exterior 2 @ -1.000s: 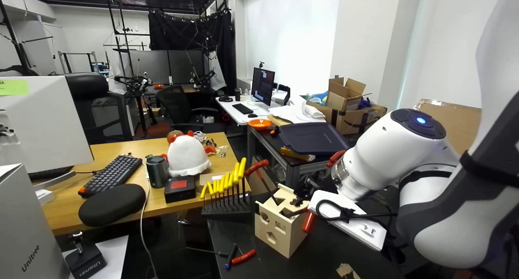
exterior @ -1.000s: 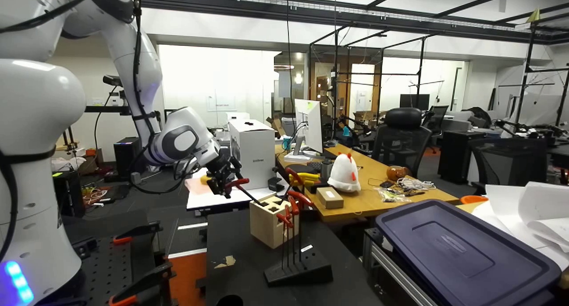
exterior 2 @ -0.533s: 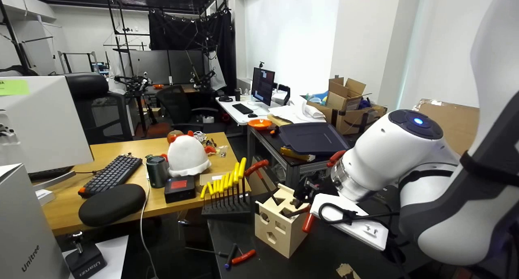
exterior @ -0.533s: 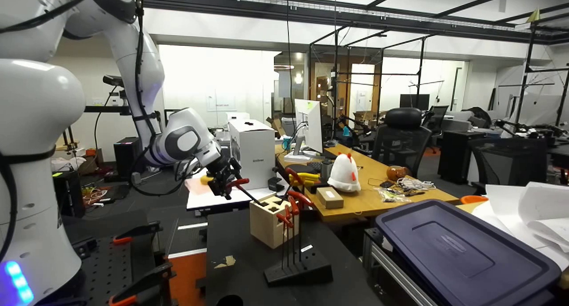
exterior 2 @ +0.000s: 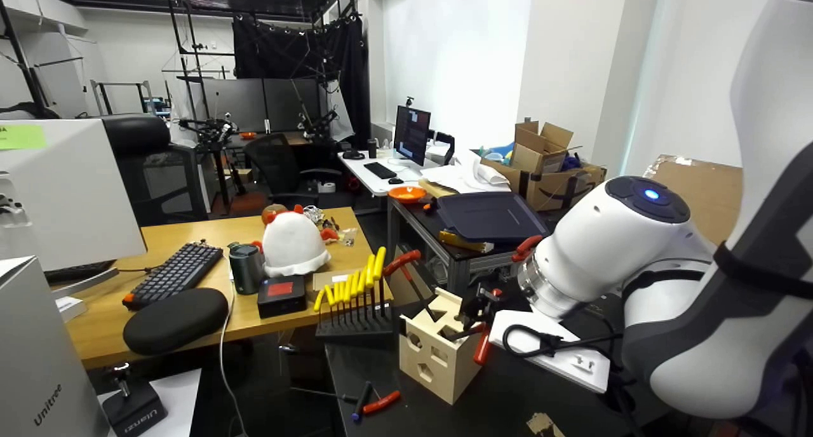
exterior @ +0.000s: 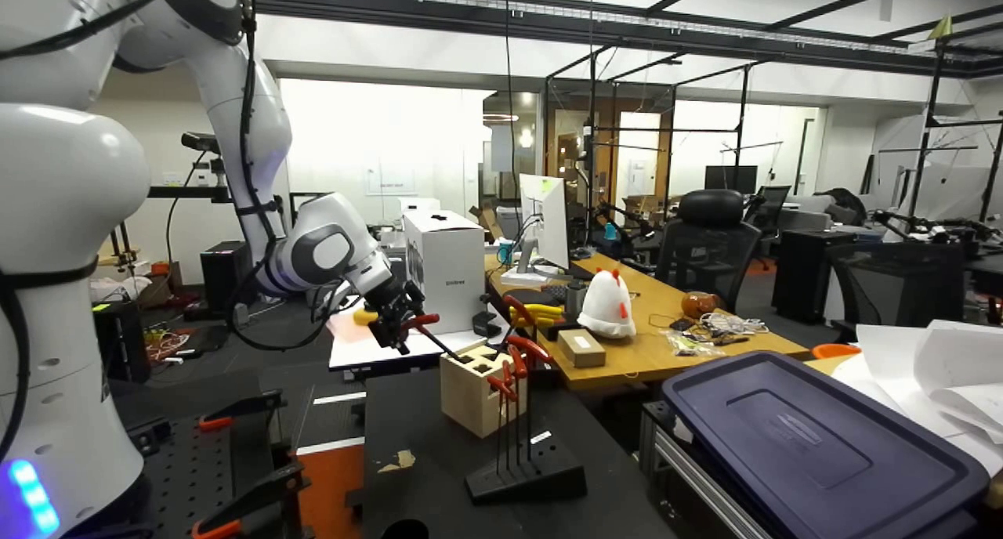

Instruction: Pick up the orange object and put it on the holder.

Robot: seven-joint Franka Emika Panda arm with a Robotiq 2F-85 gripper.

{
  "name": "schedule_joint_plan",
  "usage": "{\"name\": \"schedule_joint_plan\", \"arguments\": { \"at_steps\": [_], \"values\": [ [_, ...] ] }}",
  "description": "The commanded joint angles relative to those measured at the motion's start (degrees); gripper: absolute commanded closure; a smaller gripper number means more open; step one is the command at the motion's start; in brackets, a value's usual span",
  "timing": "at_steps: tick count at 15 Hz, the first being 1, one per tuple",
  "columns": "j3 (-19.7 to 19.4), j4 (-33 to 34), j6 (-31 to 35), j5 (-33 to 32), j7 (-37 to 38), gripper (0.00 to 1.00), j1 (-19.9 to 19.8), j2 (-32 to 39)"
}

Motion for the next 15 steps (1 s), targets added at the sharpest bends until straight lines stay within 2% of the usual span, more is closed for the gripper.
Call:
{"name": "schedule_joint_plan", "arguments": {
  "at_steps": [1,8,9,11,15],
  "values": [
    [-1.64,0.29,0.0,-0.75,-1.24,0.0,0.99,0.26],
    [-2.84,1.08,0.0,-0.8,-1.48,0.0,1.67,0.26],
    [-2.93,1.23,0.0,-0.71,-1.38,0.25,1.78,0.33],
    [-2.97,1.47,0.0,-0.8,-1.36,0.34,1.92,0.29],
    [-3.35,1.57,0.0,-0.4,-1.08,0.66,2.44,0.27]
  ]
}}
